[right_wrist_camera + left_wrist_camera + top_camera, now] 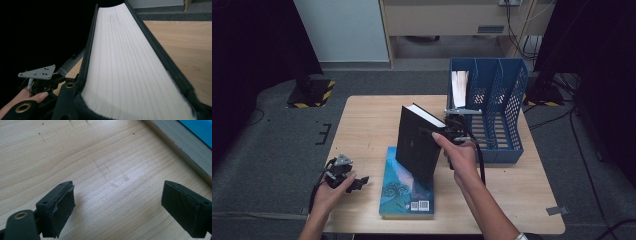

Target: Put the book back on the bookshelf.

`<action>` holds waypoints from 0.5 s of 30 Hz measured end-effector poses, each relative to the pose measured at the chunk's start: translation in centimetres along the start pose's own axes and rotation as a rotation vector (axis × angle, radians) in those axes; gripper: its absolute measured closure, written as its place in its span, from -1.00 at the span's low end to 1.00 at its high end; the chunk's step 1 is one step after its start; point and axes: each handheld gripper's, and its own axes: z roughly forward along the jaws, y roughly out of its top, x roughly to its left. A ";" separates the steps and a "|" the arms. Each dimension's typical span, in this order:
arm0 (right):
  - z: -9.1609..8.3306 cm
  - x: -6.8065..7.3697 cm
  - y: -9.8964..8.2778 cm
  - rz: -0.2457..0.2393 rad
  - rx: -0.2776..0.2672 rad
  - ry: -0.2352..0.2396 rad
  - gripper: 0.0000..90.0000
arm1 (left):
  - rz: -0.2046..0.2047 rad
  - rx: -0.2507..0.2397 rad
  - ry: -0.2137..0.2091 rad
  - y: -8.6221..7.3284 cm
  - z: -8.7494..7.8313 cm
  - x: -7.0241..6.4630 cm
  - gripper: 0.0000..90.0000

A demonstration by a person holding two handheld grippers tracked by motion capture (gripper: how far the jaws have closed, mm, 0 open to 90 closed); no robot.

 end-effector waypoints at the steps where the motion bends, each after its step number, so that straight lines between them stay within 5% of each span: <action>1: 0.0 0.0 0.0 0.000 0.000 0.000 0.18 | 0.000 0.000 0.000 0.0 0.0 0.0 -0.76; 15: -4.4 -1.4 -1.2 0.036 -0.029 0.000 0.19 | 0.005 0.016 0.008 -0.1 0.3 0.1 -0.76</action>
